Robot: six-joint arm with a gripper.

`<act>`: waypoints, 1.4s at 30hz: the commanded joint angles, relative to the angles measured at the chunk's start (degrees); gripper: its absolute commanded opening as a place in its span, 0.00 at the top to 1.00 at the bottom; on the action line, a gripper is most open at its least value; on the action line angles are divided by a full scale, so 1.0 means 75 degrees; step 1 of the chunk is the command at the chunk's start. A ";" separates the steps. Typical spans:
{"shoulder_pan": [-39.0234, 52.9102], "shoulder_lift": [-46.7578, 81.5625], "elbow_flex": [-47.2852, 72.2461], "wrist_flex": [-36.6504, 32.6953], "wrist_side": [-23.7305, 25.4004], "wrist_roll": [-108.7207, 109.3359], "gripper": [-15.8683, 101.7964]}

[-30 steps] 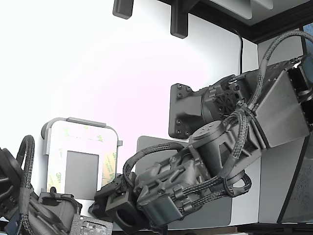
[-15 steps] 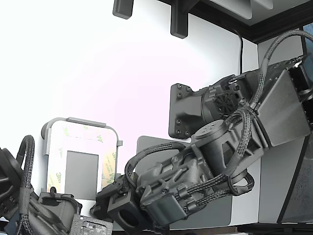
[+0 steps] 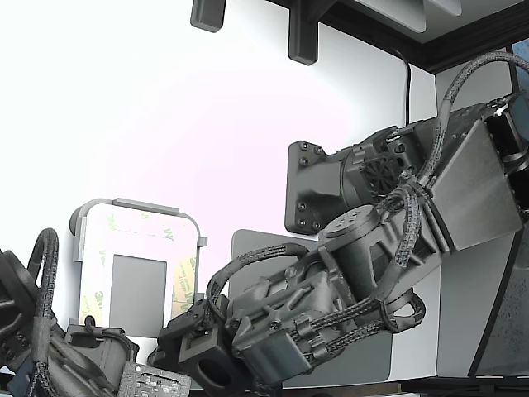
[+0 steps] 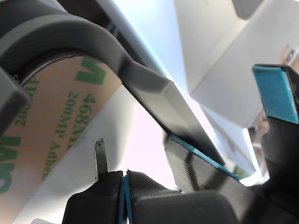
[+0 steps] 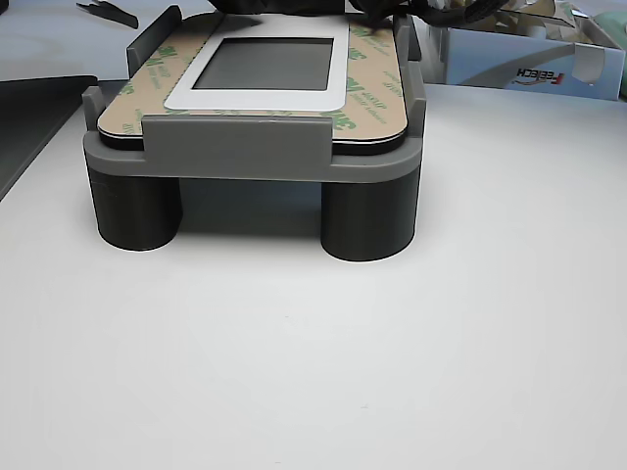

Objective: Peel off protective film from adhesive tape.

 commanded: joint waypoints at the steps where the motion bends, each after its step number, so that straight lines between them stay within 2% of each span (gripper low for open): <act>1: -0.0094 0.0117 -0.0176 -0.0059 -0.0023 -0.0012 0.96; 42: 0.0035 0.0305 -0.0059 0.0105 0.0059 0.0141 0.96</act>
